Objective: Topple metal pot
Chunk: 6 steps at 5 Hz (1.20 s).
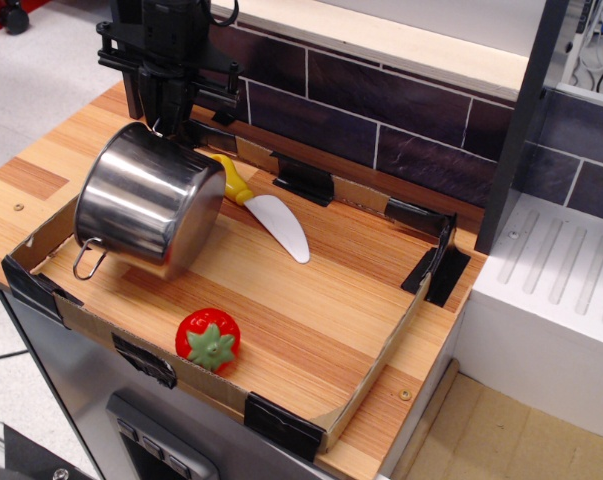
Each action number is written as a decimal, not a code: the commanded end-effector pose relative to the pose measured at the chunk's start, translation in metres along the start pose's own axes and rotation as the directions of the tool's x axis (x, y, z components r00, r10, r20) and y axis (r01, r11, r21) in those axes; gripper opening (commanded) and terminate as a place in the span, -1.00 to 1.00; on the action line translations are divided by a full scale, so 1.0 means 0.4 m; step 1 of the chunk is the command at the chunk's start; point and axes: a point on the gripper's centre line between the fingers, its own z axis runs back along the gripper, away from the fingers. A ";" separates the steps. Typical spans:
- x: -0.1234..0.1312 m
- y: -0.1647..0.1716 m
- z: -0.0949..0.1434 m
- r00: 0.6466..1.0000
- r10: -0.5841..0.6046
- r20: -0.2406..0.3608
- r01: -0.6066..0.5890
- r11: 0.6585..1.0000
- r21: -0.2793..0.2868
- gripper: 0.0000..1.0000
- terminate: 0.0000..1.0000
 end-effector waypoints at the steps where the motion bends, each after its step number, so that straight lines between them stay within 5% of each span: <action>1: -0.009 0.044 0.007 0.999 -0.001 0.041 0.002 1.000 -0.017 -1.00 -1.00; 2: -0.007 0.058 0.000 0.999 0.048 0.013 -0.048 0.999 0.007 1.00 -1.00; 4: 0.004 0.089 0.032 0.993 0.052 0.102 -0.052 0.999 0.003 1.00 -1.00; 6: 0.012 0.129 0.154 0.977 0.111 0.184 -0.096 0.991 -0.090 1.00 -1.00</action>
